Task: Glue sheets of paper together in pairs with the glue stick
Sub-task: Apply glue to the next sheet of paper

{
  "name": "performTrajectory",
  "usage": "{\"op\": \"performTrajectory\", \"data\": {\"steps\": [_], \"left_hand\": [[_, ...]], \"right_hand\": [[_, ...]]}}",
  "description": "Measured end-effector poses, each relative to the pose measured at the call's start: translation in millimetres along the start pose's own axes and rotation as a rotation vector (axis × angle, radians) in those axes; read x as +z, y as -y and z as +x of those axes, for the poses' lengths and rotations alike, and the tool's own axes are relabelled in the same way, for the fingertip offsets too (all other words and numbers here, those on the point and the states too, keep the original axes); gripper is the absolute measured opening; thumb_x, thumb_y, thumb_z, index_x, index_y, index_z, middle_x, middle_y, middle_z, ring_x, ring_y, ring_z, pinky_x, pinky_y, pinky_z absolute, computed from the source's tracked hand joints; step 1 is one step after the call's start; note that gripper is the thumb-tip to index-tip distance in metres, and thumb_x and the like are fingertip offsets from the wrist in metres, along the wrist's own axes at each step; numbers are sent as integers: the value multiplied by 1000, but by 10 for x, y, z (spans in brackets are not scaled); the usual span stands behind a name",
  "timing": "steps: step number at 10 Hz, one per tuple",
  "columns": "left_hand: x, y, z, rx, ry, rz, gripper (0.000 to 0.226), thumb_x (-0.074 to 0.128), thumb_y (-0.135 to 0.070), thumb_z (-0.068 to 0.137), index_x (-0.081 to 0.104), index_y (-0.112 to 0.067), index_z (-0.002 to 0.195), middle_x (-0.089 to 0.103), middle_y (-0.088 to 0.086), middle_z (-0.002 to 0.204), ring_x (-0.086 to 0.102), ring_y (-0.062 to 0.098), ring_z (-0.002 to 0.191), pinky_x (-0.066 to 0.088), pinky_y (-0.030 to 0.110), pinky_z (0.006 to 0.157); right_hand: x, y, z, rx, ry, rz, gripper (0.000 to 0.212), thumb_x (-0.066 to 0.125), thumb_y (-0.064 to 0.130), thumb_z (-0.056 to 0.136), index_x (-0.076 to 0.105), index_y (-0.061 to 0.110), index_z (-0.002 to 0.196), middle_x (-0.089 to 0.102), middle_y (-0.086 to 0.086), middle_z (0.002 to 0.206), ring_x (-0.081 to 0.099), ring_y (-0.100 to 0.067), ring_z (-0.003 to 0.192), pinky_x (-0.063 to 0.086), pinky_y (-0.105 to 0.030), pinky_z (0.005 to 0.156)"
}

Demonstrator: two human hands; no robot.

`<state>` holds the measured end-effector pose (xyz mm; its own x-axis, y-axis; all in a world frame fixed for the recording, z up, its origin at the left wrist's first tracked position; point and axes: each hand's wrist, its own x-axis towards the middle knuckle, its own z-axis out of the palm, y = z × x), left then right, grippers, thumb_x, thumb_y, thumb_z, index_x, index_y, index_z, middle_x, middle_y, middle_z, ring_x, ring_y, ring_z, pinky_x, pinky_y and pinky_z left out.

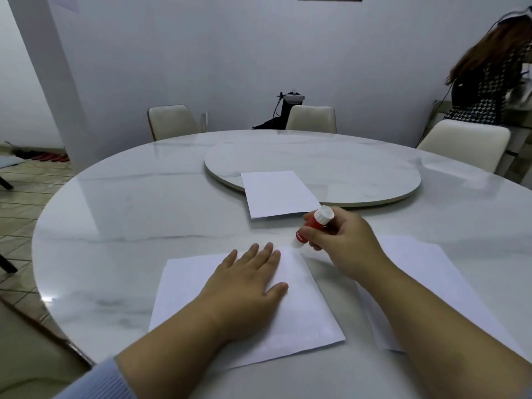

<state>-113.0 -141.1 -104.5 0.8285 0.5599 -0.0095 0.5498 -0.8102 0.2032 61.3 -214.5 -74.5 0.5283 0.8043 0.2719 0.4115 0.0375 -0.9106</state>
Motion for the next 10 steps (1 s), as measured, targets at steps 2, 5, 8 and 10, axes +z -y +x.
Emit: {"op": "performTrajectory", "data": {"steps": [2,5,8,10], "left_hand": [[-4,0,10,1,16,5,60,19,-49,95,-3,-31,148,-10,-14,157,-12,2,142,-9,31,116],[-11,2,1,2,11,1,60,20,-49,95,-1,-31,148,-9,-14,157,-10,2,142,-8,31,116],[20,21,29,3,10,12,60,19,-51,94,-2,-32,148,-9,-14,157,-11,2,142,-8,30,116],[26,23,25,-5,14,19,60,18,-51,94,-2,-32,148,-9,-14,157,-10,2,142,-9,30,116]], "right_hand": [[-32,-4,-38,-75,133,-91,8,74,17,74,66,16,77,73,0,77,64,-7,65,52,-31,69],[-176,76,-191,-295,-48,-25,11,73,20,76,68,20,86,74,3,84,69,-19,82,55,-32,76],[-170,155,-277,-170,275,-169,5,69,11,65,68,14,68,72,1,65,67,-14,63,53,-30,58],[-244,229,-346,-8,611,-108,9,62,9,55,63,2,61,60,-8,55,51,-18,47,40,-22,43]]}}
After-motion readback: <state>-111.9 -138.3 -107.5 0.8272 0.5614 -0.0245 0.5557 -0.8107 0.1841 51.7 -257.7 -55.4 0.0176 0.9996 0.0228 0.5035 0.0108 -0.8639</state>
